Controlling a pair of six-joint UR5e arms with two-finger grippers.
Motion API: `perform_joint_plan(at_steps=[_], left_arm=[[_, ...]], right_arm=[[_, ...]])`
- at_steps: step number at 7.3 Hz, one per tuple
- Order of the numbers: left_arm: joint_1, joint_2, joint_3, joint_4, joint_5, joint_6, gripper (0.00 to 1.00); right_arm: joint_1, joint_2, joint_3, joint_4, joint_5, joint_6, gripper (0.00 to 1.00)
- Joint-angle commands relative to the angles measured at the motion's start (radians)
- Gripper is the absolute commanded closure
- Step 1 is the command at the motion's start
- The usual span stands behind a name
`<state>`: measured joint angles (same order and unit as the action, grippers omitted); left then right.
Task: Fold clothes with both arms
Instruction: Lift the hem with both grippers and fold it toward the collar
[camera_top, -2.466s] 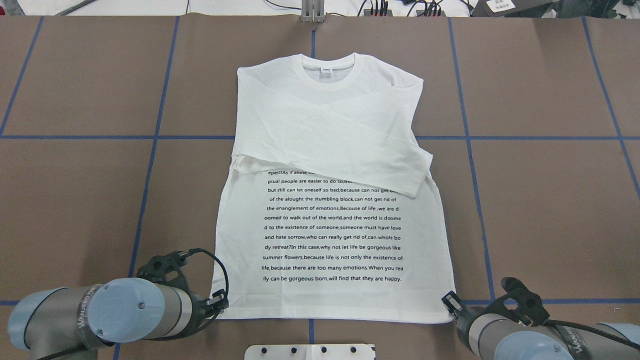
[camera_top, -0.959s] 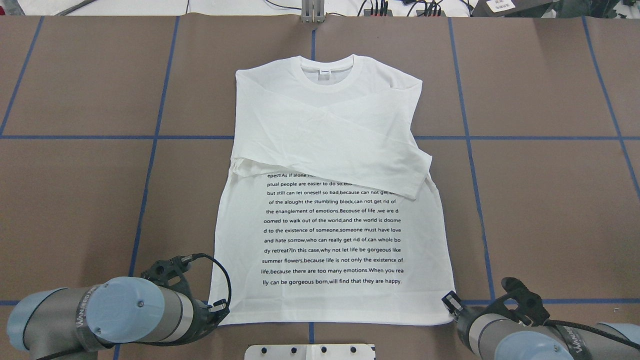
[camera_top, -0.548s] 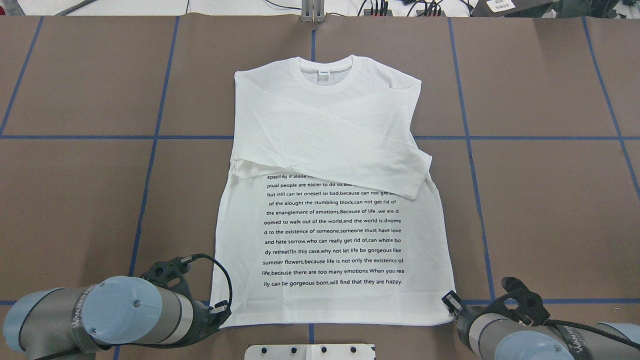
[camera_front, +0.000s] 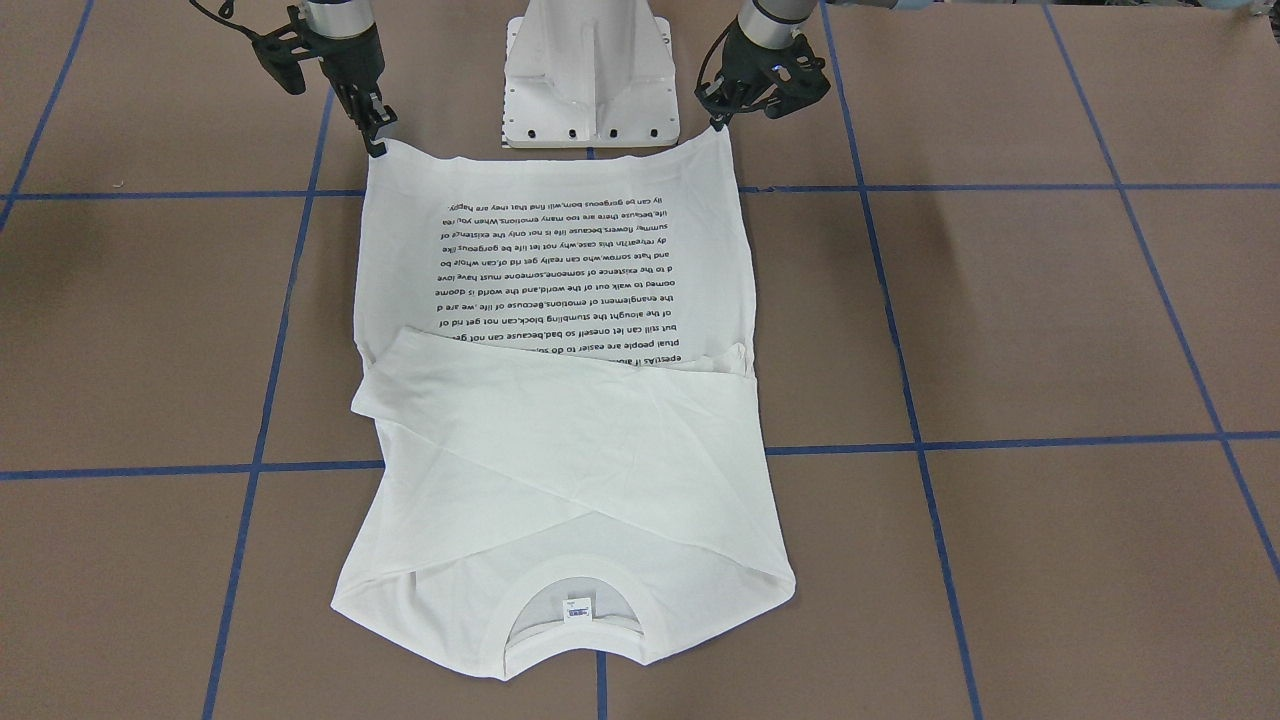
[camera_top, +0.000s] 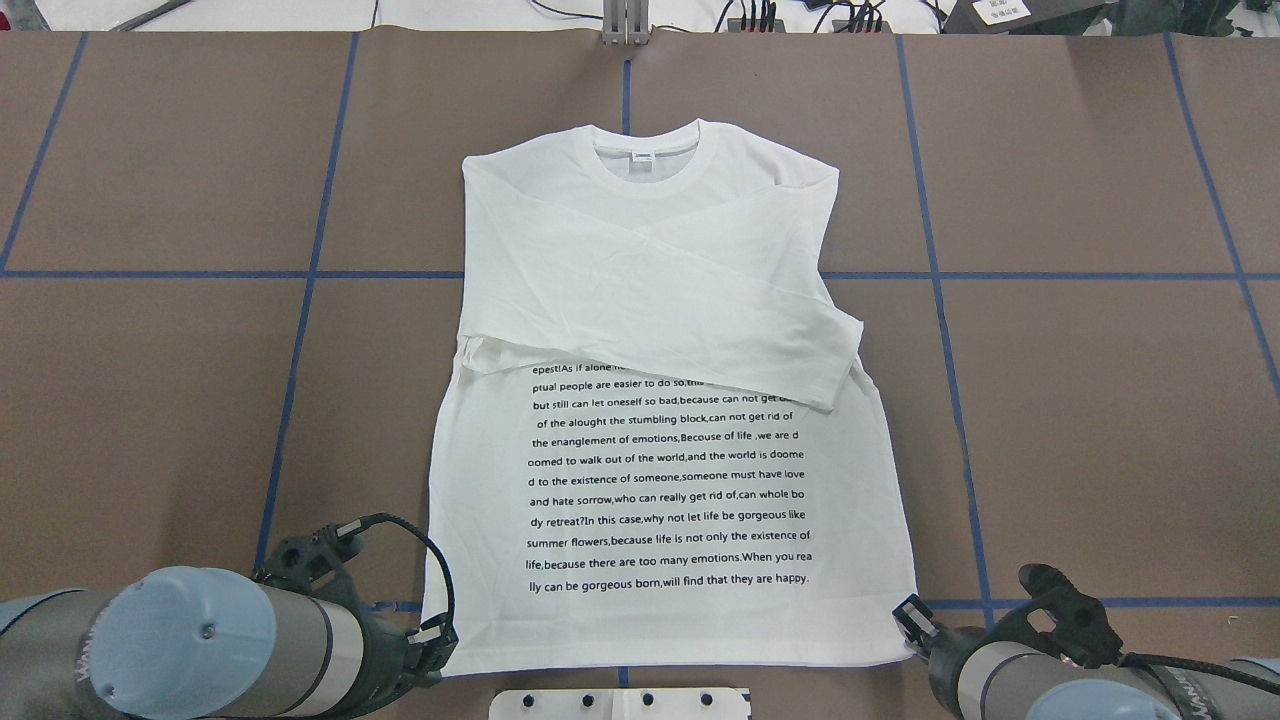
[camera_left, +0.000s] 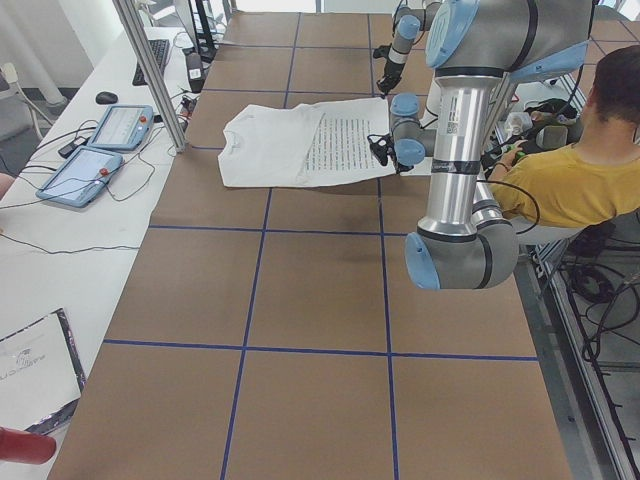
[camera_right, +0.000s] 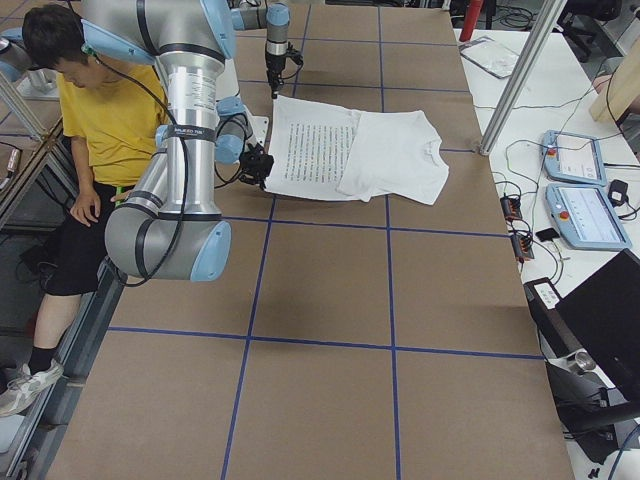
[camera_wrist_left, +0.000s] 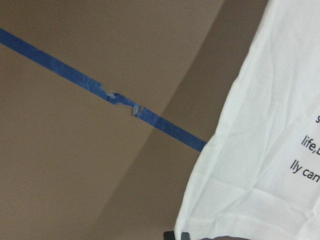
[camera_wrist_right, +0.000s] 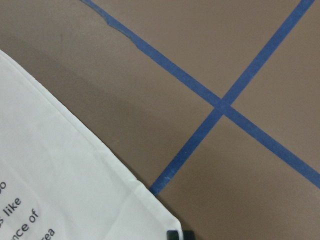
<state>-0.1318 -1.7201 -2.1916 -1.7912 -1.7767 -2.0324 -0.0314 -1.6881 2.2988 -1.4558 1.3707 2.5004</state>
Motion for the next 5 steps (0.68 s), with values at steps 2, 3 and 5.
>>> perform_joint_plan(at_steps=[2, 3, 5], left_arm=[[-0.058, -0.001, -0.048, -0.001, -0.001, 0.02, 1.0], [-0.113, -0.033, -0.033, 0.001, 0.008, 0.131, 1.0], [-0.257, -0.11, 0.021, 0.006, 0.0, 0.282, 1.0]], right_arm=[[0.104, -0.007, 0.053, -0.001, 0.014, -0.062, 1.0], [0.157, 0.026, 0.042, -0.004, 0.068, -0.128, 1.0], [0.365, 0.135, -0.017, -0.011, 0.228, -0.298, 1.0]])
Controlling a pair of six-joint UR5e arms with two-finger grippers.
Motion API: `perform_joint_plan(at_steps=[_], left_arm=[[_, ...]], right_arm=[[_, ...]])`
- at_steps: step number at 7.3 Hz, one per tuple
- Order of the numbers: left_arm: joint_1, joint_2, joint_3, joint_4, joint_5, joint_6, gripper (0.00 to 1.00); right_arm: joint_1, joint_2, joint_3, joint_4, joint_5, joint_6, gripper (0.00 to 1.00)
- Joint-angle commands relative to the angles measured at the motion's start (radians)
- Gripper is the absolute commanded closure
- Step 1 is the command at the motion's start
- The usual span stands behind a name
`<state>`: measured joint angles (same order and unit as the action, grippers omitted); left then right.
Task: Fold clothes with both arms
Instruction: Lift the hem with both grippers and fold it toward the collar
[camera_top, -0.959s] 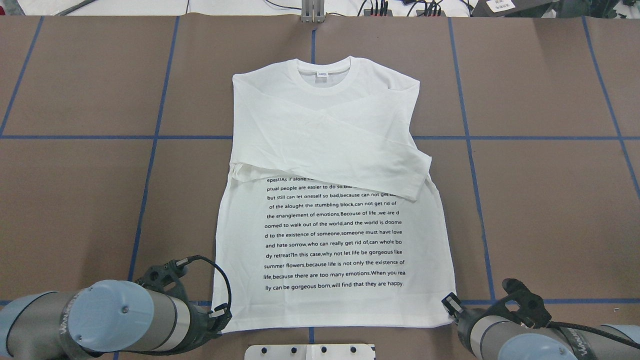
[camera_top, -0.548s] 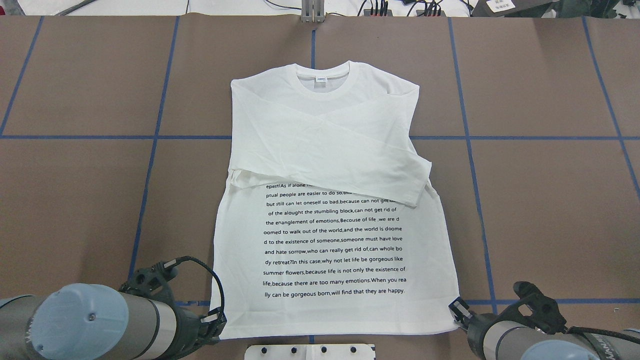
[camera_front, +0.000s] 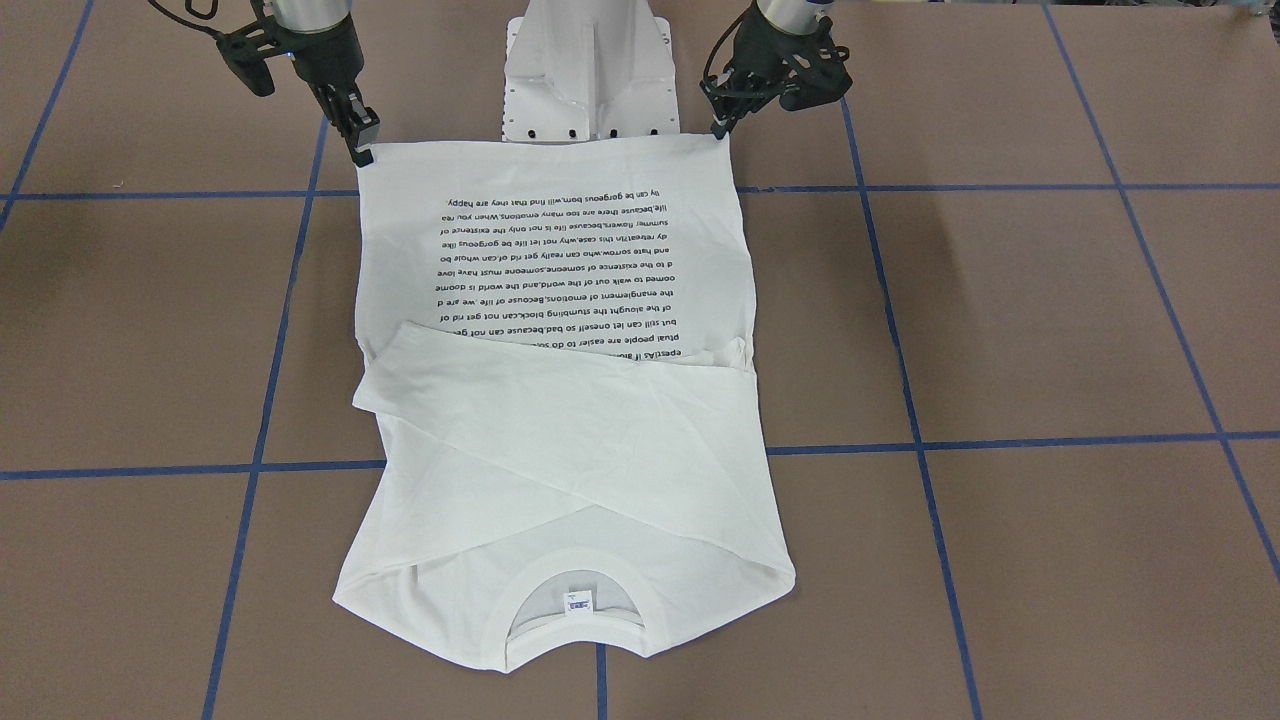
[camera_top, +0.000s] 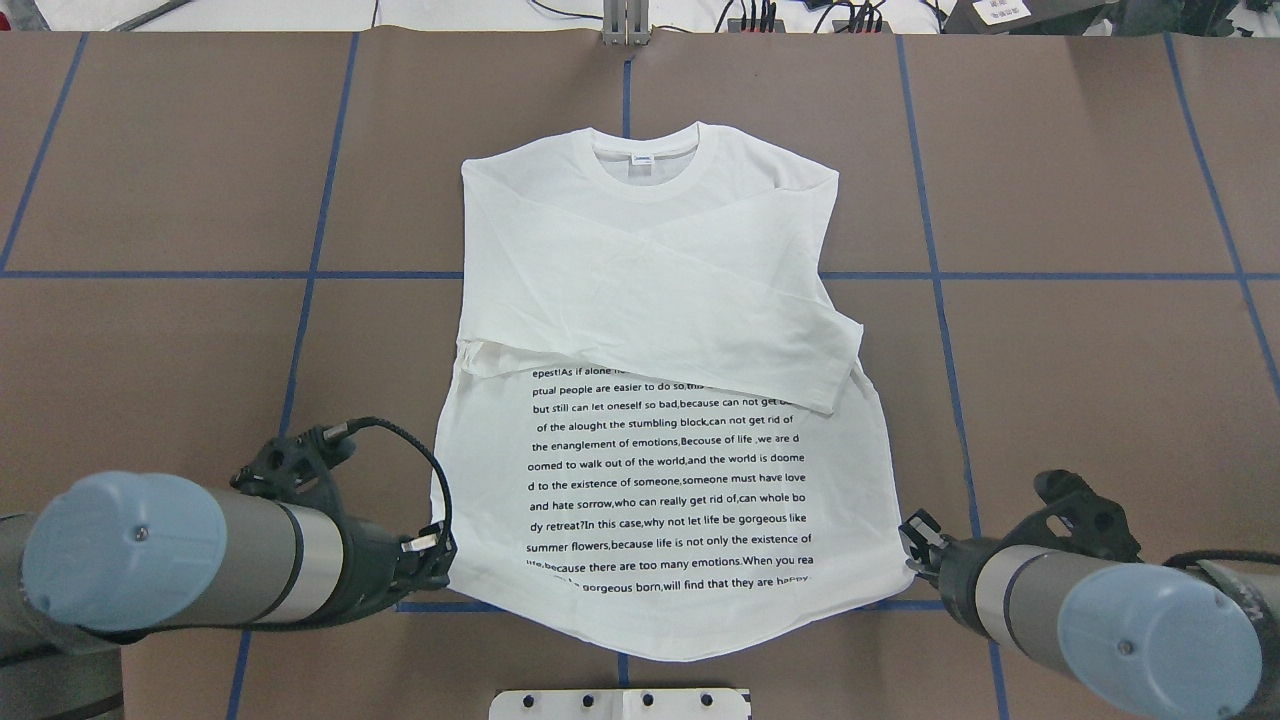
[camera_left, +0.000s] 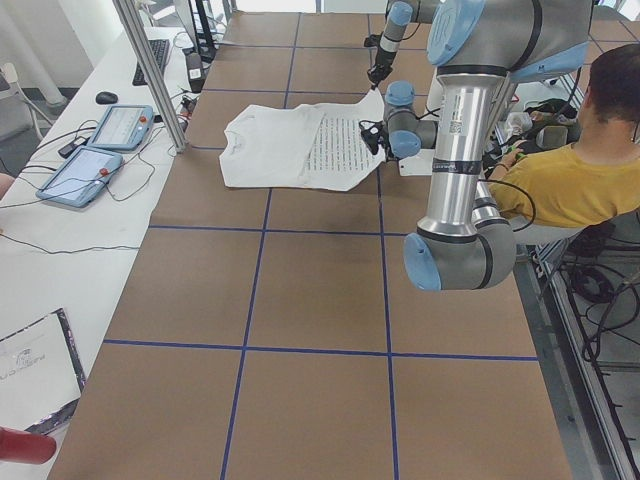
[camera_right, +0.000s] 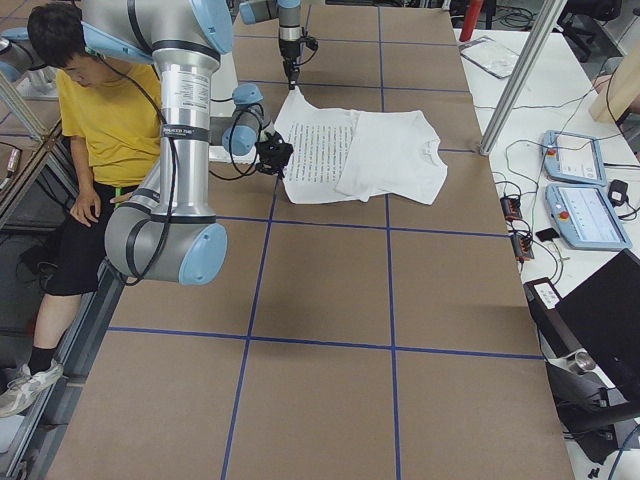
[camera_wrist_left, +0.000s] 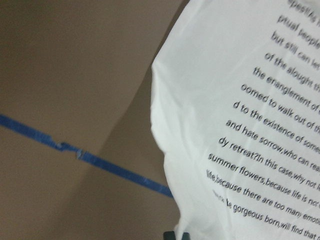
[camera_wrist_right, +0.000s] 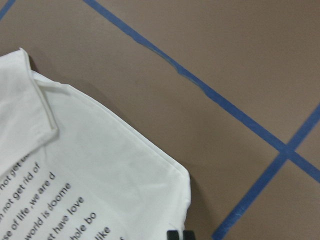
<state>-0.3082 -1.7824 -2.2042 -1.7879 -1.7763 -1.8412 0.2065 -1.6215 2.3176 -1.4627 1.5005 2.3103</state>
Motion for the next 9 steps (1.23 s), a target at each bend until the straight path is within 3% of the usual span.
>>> perform_joint_plan(at_steps=[1, 4, 6, 8, 9], left_arm=[[-0.144, -0.084, 0.069, 0.001, -0.003, 0.097, 1.0], [-0.305, -0.187, 0.24, -0.025, -0.006, 0.199, 1.0], [-0.391, -0.247, 0.396, -0.098, -0.006, 0.275, 1.0], [-0.44, -0.291, 0.532, -0.195, -0.006, 0.275, 1.0], [-0.463, -0.322, 0.552, -0.194, -0.008, 0.275, 1.0]], right_arm=[[0.211, 0.128, -0.108, -0.008, 0.171, -0.161, 1.0], [0.428, 0.291, -0.269, -0.057, 0.262, -0.352, 1.0], [0.496, 0.432, -0.358, -0.158, 0.254, -0.461, 1.0], [0.542, 0.497, -0.47, -0.145, 0.251, -0.541, 1.0], [0.56, 0.535, -0.516, -0.143, 0.25, -0.564, 1.0]])
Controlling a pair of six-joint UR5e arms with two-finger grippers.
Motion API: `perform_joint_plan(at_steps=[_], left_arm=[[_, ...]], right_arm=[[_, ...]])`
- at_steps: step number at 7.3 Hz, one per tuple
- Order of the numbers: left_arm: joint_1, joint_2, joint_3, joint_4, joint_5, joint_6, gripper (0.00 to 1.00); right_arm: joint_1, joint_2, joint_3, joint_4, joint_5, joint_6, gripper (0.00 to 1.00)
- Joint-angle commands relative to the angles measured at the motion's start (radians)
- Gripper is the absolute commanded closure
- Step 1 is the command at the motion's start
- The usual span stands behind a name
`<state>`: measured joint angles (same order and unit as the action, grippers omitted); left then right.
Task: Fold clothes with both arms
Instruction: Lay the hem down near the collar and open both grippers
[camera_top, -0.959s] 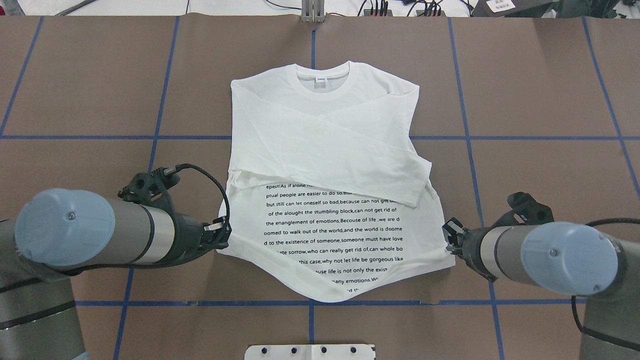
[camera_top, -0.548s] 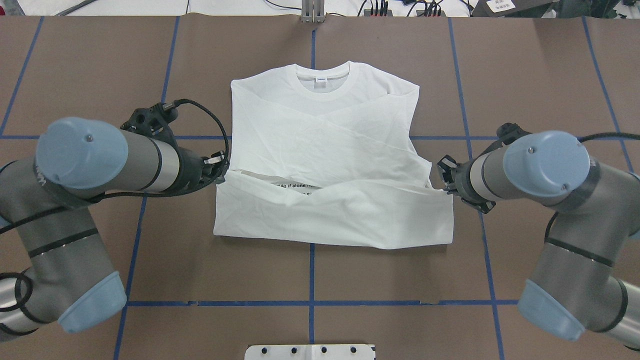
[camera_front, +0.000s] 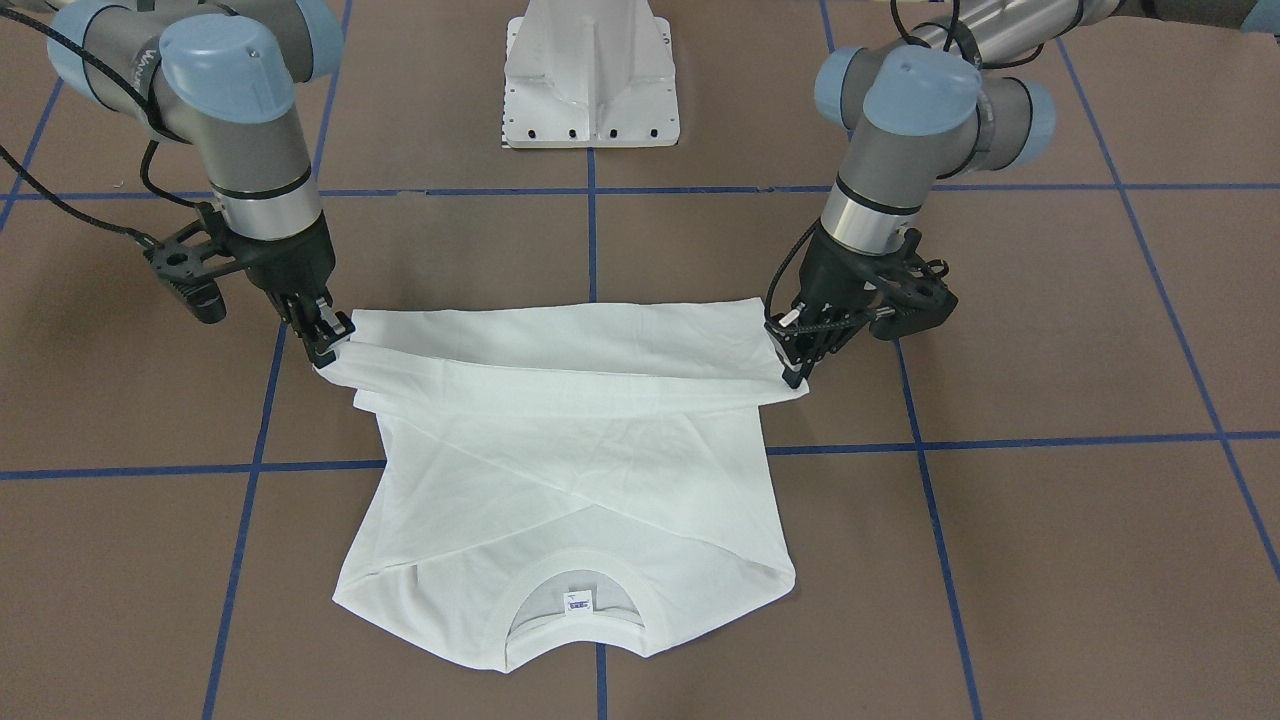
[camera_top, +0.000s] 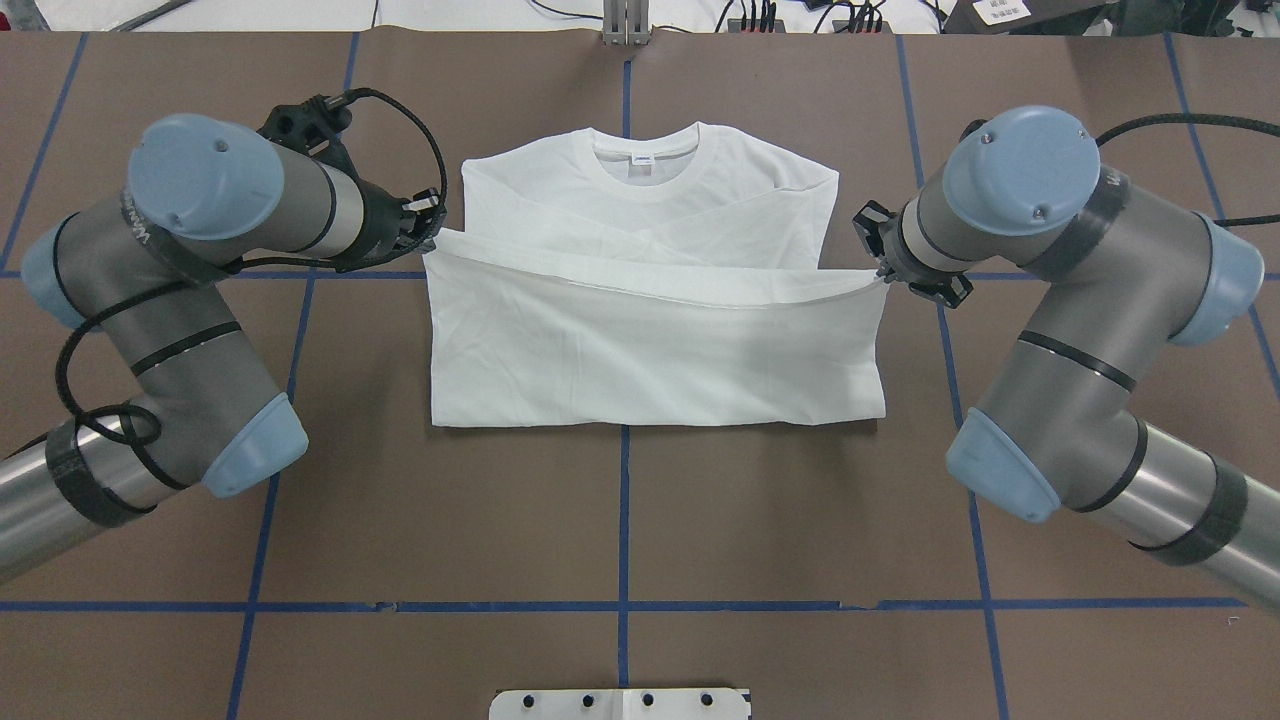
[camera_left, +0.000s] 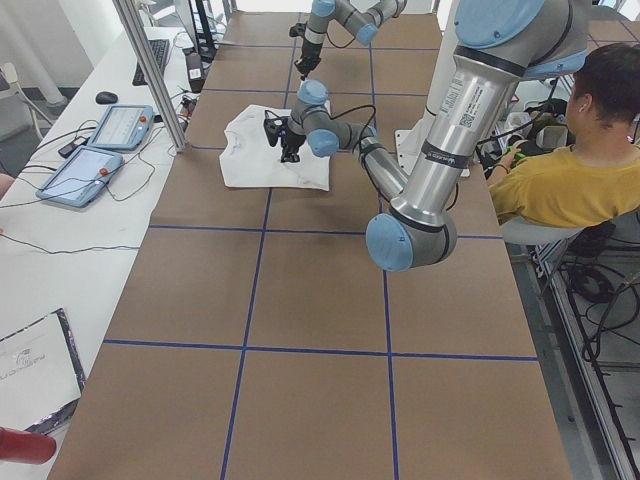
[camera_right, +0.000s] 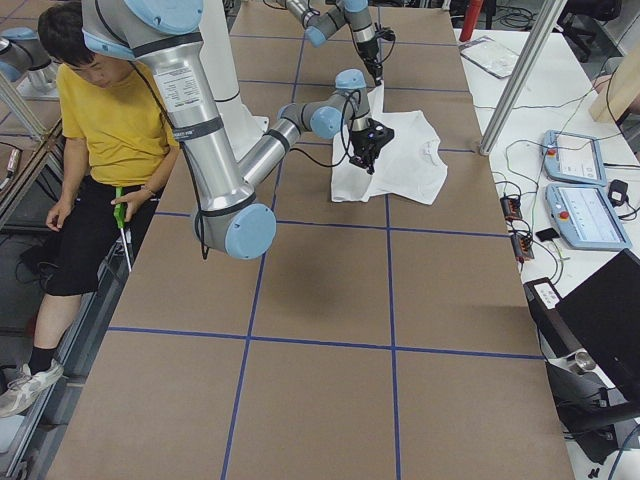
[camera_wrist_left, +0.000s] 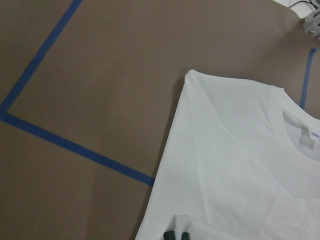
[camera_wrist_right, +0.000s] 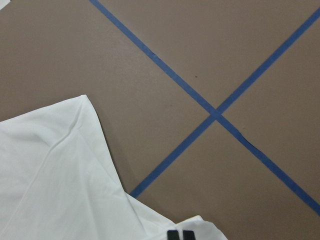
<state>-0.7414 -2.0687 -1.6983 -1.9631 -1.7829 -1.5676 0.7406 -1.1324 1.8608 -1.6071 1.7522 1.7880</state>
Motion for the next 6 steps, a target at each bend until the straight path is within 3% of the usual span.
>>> perform_joint_plan(at_steps=[1, 3, 5, 6], left_arm=[[-0.051, -0.056, 0.074, -0.02, -0.015, 0.003, 1.0], [-0.075, -0.15, 0.214, -0.037, -0.02, 0.036, 1.0], [-0.078, -0.197, 0.403, -0.165, -0.017, 0.047, 1.0], [-0.079, -0.211, 0.445, -0.174, -0.015, 0.076, 1.0]], right_arm=[[0.042, 0.089, -0.124, 0.001, -0.002, -0.047, 1.0], [0.083, 0.188, -0.28, 0.01, -0.005, -0.085, 1.0], [0.106, 0.204, -0.452, 0.235, -0.011, -0.088, 1.0], [0.106, 0.239, -0.509, 0.243, -0.01, -0.09, 1.0]])
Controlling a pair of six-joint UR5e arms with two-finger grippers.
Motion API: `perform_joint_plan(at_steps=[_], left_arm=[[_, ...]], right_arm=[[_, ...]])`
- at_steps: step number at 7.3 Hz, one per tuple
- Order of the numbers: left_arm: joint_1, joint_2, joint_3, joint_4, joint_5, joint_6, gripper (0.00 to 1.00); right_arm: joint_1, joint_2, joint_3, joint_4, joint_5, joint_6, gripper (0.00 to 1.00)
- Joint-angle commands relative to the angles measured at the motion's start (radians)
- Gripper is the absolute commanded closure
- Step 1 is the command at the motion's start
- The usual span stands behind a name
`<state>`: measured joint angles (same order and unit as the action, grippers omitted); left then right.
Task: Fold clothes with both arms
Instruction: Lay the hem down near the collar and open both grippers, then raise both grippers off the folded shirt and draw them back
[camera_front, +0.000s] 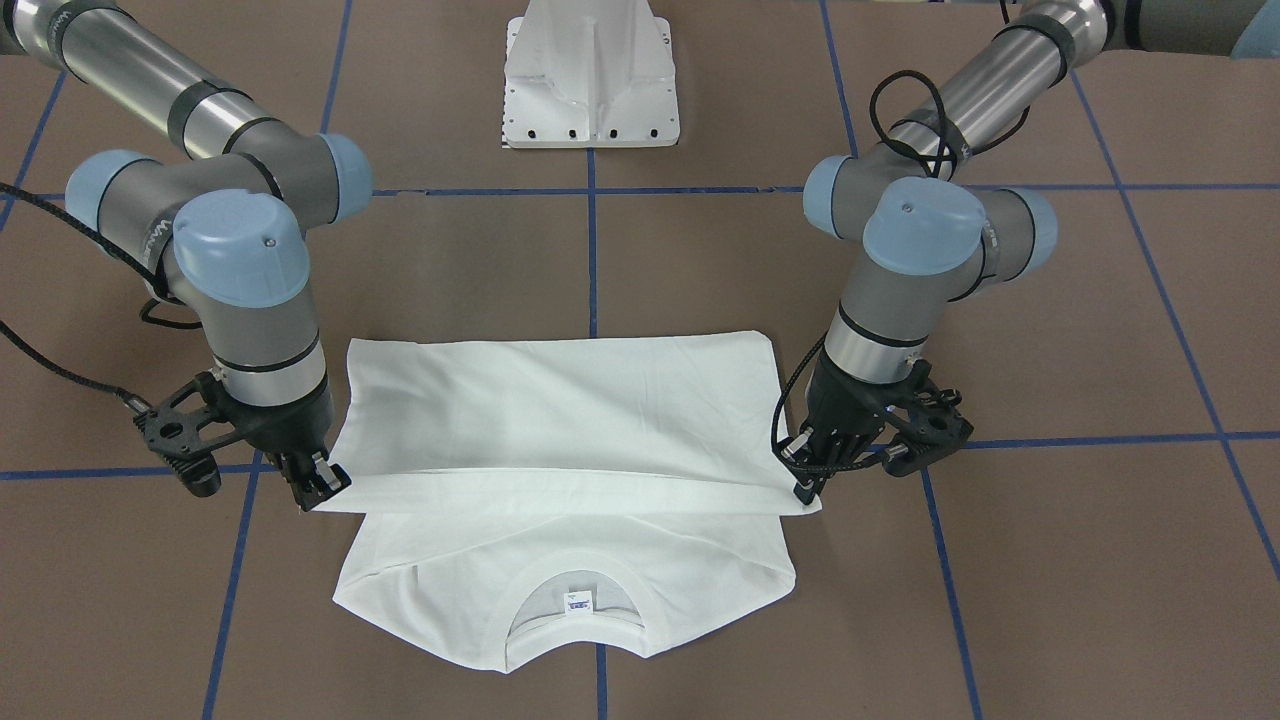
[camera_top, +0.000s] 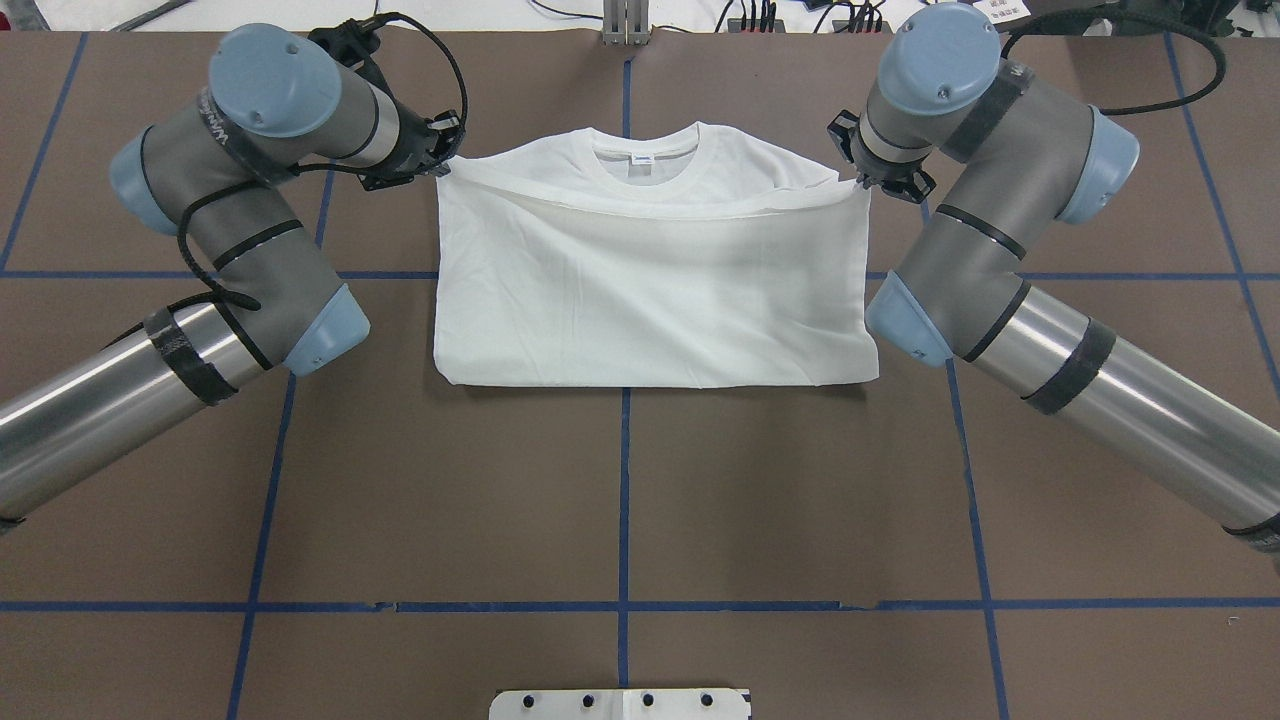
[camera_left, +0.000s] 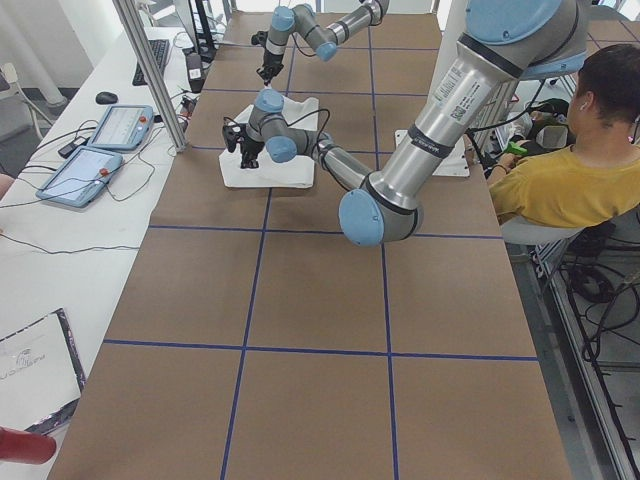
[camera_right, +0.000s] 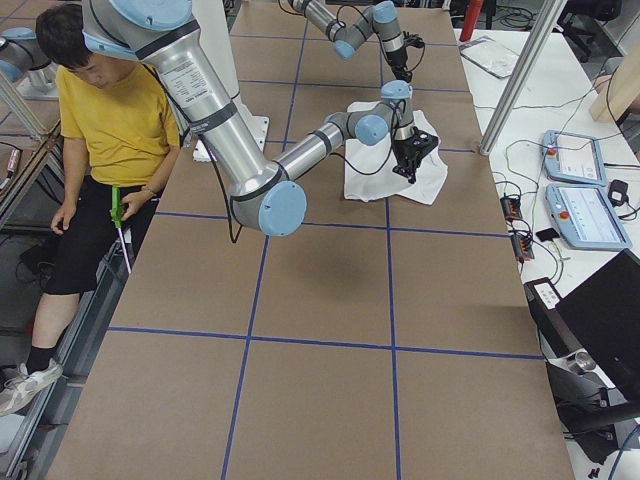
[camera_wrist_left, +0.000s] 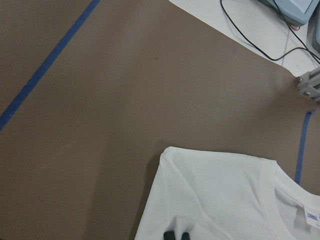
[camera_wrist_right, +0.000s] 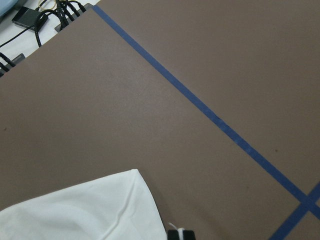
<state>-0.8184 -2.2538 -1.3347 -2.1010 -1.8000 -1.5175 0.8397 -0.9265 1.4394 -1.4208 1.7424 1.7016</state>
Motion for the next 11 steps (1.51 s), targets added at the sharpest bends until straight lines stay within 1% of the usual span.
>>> perform_joint_plan(at_steps=[1, 2, 3, 7, 9, 11], left_arm=[[-0.002, -0.029, 0.113, -0.043, 0.004, 0.077, 1.0], [-0.007, -0.032, 0.159, -0.104, 0.004, 0.092, 1.0], [-0.005, -0.05, 0.205, -0.123, 0.004, 0.097, 1.0], [-0.005, -0.092, 0.223, -0.123, 0.001, 0.094, 1.0], [-0.005, -0.093, 0.223, -0.125, 0.002, 0.094, 1.0], [-0.005, -0.093, 0.244, -0.145, 0.002, 0.095, 1.0]], right_arm=[[0.005, 0.069, -0.146, 0.06, 0.002, -0.005, 1.0], [0.005, 0.095, -0.19, 0.06, 0.003, -0.016, 1.0], [0.007, 0.119, -0.226, 0.062, 0.002, -0.026, 1.0], [0.019, 0.121, -0.278, 0.094, -0.001, -0.036, 1.0], [0.027, 0.123, -0.295, 0.097, -0.003, -0.048, 1.0], [0.025, 0.143, -0.316, 0.099, -0.006, -0.046, 1.0]])
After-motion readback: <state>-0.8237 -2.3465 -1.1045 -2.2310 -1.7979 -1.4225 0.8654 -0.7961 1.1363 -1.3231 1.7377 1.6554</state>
